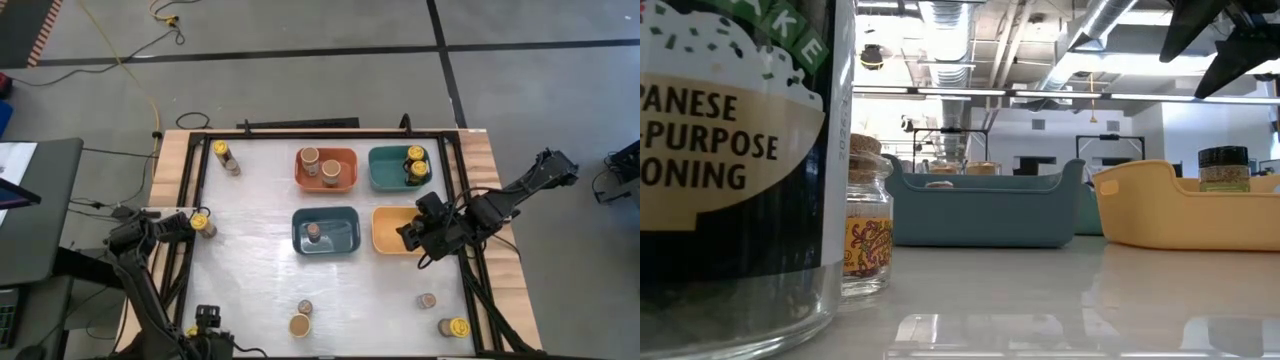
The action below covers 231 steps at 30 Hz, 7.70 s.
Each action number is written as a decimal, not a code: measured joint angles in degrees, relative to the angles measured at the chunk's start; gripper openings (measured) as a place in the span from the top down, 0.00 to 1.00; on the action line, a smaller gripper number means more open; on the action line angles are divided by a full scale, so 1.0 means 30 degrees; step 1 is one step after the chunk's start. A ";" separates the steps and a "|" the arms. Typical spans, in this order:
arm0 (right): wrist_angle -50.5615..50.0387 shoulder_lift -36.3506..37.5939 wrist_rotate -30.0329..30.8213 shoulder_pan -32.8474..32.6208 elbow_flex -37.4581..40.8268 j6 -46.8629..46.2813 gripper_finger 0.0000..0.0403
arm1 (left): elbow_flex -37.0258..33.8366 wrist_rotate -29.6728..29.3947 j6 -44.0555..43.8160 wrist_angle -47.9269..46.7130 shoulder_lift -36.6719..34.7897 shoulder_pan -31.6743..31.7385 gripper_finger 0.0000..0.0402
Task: Sort spices by type
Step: Put the black spice bottle into the yellow bin
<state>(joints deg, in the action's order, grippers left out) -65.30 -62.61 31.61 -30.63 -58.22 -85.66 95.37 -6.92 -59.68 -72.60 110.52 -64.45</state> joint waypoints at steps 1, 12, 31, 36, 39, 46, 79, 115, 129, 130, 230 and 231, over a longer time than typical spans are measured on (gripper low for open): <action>0.0000 0.0000 0.0002 0.0000 0.0000 -0.0004 0.01 | -0.0206 0.0065 -0.0001 0.0102 0.0000 0.0000 0.18; 0.0000 0.0000 -0.0001 0.0000 0.0000 -0.0150 0.01 | -0.0959 0.0264 0.0498 0.1000 -0.0007 0.0000 0.36; 0.0579 -0.0089 0.0026 -0.0044 0.0007 0.0745 0.01 | -0.0966 0.0175 -0.0707 -0.0745 -0.3270 0.2541 0.51; 0.1645 -0.0608 0.0937 -0.0398 0.0488 0.1572 0.01 | -0.0966 -0.0442 -0.0245 -0.1349 -0.5549 0.5561 0.51; 0.3117 -0.1183 0.1890 -0.1033 0.1128 0.1635 0.01 | -0.0959 -0.0462 0.1108 -0.1296 -0.6426 0.7933 0.51; 1.2409 -0.3055 0.6713 -0.3194 0.2208 0.8199 0.01 | -0.0304 0.0919 0.5408 -0.0708 -0.6397 1.3000 0.51; 2.3969 -0.9369 0.8396 0.0816 0.0976 2.3470 0.07 | 1.1856 0.0823 0.5023 0.0146 0.1918 1.8972 0.51; 1.9614 -0.8162 0.8370 -0.0262 0.0969 1.9544 0.61 | 1.1856 0.0167 0.6130 0.1907 0.1931 1.9190 0.29; 1.3619 -0.5560 0.8455 -0.1590 0.0991 1.2604 0.61 | 1.1813 0.0064 0.8521 0.3043 0.1247 1.9623 0.07; 1.3130 -0.5341 0.8455 -0.1741 0.0991 1.1845 0.61 | 1.1816 -0.0971 0.8680 0.3119 0.0971 1.9343 0.07; 3.1328 -1.0397 0.0392 0.3891 -0.4255 2.5153 0.61 | -1.7556 -0.3636 1.5629 3.6713 -1.3533 1.5883 0.11; 3.1268 -1.0397 0.0395 0.3891 -0.4253 2.5153 0.61 | -1.7556 -0.3636 1.5629 3.6714 -1.3515 1.5884 0.12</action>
<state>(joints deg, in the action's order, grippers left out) 28.51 -93.80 32.79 -18.96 -70.98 -10.20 42.70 -17.82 -12.80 37.54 69.97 -16.79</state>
